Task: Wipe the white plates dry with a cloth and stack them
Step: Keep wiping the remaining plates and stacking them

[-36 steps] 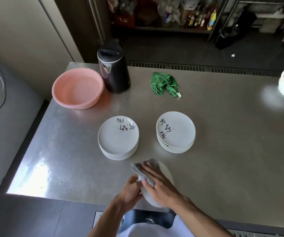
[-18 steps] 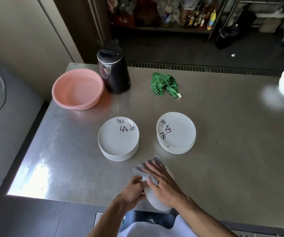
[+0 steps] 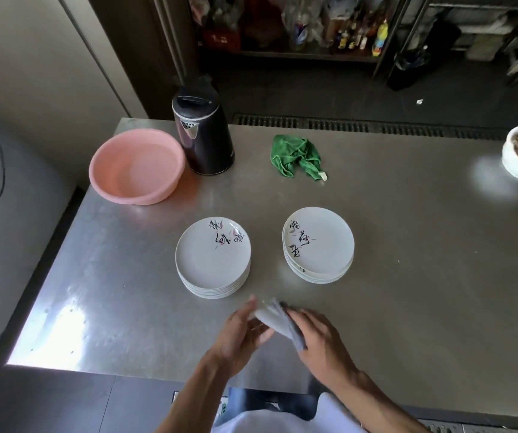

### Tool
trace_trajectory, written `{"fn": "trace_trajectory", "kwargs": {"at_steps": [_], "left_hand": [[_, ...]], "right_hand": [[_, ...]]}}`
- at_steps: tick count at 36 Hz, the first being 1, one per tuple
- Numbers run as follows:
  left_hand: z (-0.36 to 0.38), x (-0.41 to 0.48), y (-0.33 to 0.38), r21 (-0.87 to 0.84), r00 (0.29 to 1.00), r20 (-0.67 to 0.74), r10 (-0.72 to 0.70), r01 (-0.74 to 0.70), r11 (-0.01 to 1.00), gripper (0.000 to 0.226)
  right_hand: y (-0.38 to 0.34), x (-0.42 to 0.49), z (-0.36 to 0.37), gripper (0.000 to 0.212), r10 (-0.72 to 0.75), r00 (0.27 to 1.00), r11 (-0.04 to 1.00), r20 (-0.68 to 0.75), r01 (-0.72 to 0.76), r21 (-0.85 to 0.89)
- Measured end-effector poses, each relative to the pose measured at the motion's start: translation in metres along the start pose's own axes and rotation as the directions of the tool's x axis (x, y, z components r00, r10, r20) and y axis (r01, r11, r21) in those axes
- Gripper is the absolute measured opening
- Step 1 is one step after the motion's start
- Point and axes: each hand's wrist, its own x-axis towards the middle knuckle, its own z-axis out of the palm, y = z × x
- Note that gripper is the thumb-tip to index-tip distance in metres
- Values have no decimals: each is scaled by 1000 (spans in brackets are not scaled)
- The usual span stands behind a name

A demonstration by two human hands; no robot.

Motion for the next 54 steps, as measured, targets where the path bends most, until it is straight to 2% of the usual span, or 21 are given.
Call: {"fn": "trace_trajectory", "kwargs": {"at_steps": [2, 3, 4, 5, 7, 9, 12, 15, 21, 26, 29, 35, 39, 47, 50, 54], "left_hand": [[4, 2, 0, 58, 997, -83, 9, -4, 998, 48], [5, 3, -1, 158, 987, -149, 61, -37, 987, 48], [5, 5, -4, 285, 969, -207, 139, -76, 955, 42], [3, 7, -8, 414, 943, -245, 227, -109, 904, 36], [1, 10, -14, 566, 904, -256, 344, -148, 811, 29], [0, 9, -17, 558, 920, -203, 334, -172, 812, 32], [2, 2, -17, 472, 961, -97, 259, -185, 862, 36], [4, 2, -17, 428, 939, -92, 331, -263, 865, 19], [33, 7, 6, 312, 908, -152, 390, -331, 891, 21], [64, 24, 29, 292, 879, -175, 444, -385, 876, 31], [81, 42, 38, 344, 869, -244, 431, -338, 876, 17], [100, 69, 46, 421, 867, -296, 400, -257, 870, 9], [110, 78, 47, 439, 855, -316, 411, -252, 862, 9], [124, 92, 46, 584, 832, -329, 448, -193, 788, 31], [128, 96, 47, 636, 863, -305, 403, -130, 761, 39], [127, 99, 42, 752, 899, -253, 358, -50, 658, 44]], "right_hand": [[1, 11, -6, 11, 190, 980, 980, -56, -185, 74], [3, 17, -9, 11, 316, 947, 943, -67, -305, 130], [7, 21, -11, 20, 420, 905, 895, -72, -400, 198], [11, 23, -11, 25, 490, 870, 848, -60, -460, 263], [15, 28, -15, 19, 586, 811, 752, 1, -544, 371], [18, 32, -18, 10, 661, 749, 651, 33, -595, 471], [26, 35, -20, 26, 714, 697, 534, 68, -604, 592], [29, 35, -25, 18, 738, 672, 487, 67, -598, 637], [38, 24, -33, 9, 803, 596, 473, -1, -637, 609], [36, 15, -33, 11, 814, 579, 463, 46, -694, 552], [33, 16, -32, 11, 810, 584, 471, 60, -707, 527], [30, 19, -31, 18, 772, 632, 529, 73, -702, 476], [27, 21, -32, 13, 732, 675, 576, 96, -687, 443], [20, 20, -31, 14, 705, 695, 583, 140, -681, 443], [18, 21, -32, 12, 706, 690, 570, 161, -688, 449], [16, 25, -34, 10, 702, 692, 568, 168, -686, 454]]}}
